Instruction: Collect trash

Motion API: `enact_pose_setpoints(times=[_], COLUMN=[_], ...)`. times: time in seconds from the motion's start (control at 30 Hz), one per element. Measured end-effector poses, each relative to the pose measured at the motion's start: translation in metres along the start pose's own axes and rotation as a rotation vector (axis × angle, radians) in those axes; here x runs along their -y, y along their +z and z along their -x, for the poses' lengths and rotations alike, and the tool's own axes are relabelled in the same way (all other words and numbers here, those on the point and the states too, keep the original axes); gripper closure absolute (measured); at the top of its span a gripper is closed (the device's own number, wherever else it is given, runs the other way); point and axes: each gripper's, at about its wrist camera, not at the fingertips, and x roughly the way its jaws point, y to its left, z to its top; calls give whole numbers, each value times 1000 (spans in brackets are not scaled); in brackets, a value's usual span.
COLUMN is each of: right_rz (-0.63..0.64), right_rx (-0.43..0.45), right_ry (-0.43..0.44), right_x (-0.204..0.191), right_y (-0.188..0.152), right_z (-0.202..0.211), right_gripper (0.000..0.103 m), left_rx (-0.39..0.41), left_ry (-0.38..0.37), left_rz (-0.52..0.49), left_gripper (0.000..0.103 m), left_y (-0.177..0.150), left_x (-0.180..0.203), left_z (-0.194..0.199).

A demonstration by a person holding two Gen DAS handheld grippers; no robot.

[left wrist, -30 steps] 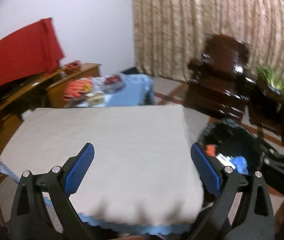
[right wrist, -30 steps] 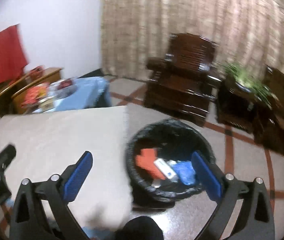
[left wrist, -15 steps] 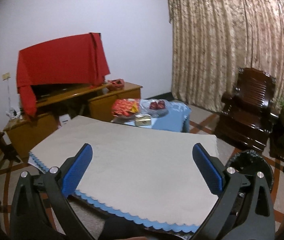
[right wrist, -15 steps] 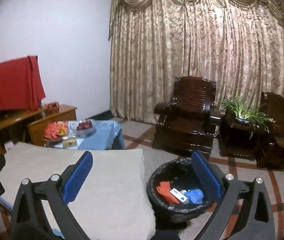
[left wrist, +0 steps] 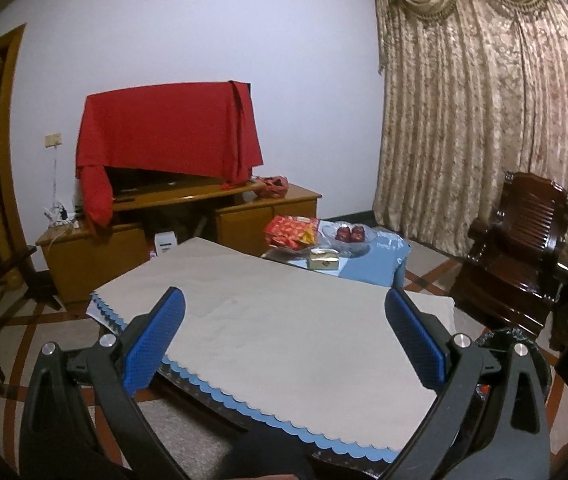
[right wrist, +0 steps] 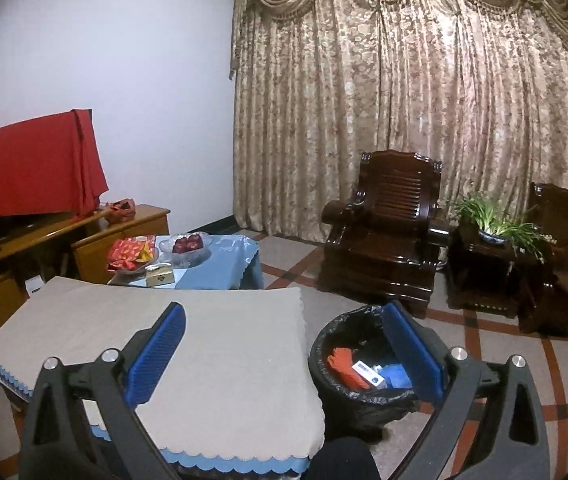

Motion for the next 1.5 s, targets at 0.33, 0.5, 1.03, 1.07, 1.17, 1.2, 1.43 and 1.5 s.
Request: enact_pose_setpoints(times=[0.33,0.5,1.03,1.07,1.17,1.2,1.43,1.5], right_rz=[8,-1,-22,-23,-30,-30,-32,-32], right_rx=[-2,0,-22,-23,-22,-21,-18,-17], right_ry=[11,3,-29,-30,-30,-31,-31,-31], right_x=[-7,-5,8,8,11,11,12,13], right_y=[-2,-3,-2,-2,-2,-2,-3,-3], right_z=[5,3,-5,-5,-5,-5,-4,-3], right_gripper=[6,6,6,6,6,6,6,6], left_rx=[18,17,7,7,7,6,7,8], left_ry=[39,60,74,73,73,73,71,72], left_rz=[32,57,50,49,49,49,49,49], left_gripper=[6,6,6,6,6,6,6,6], left_y=[1,1,-1,-1,-1,-1,-1,-1], left_x=[-15,-22,-22,-21,-20,-20,-19,-19], left_z=[13,10,6,6,6,6,6,6])
